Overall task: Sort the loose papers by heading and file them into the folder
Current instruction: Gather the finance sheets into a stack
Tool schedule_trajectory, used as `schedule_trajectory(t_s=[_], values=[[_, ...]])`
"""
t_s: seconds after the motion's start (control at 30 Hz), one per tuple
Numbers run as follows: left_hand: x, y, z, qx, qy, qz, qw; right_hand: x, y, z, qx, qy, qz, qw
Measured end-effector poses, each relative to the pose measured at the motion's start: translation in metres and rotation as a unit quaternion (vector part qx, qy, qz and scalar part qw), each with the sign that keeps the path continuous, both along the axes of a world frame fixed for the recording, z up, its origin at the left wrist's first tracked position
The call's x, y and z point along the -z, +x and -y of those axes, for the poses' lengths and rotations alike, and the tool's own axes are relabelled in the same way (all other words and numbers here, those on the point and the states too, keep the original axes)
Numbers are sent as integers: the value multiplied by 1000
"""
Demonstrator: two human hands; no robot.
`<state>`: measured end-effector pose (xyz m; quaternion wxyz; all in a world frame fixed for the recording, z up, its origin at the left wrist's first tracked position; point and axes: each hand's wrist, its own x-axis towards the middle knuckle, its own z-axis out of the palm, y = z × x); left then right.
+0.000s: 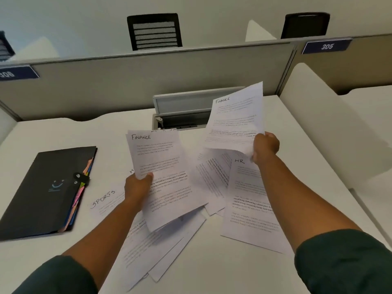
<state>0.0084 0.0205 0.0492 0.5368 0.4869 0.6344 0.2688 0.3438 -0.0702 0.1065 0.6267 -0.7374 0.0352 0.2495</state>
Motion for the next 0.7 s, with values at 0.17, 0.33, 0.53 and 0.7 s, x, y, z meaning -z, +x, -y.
schedule_trajectory(t_s=[0.17,0.33,0.53,0.7], values=[[-13,-15,-6,-13,-18,60,998,-6,-29,-1,-95,26,-3,995],[-28,-25,-11,21,-52,117,992,-4,-75,-12,-203,41,-37,978],[-46,-41,-14,86,-39,116,989,-2,-124,-20,-308,2,-2,951],[-55,-59,-20,79,-35,122,989,0,-149,-28,-378,2,9,926]])
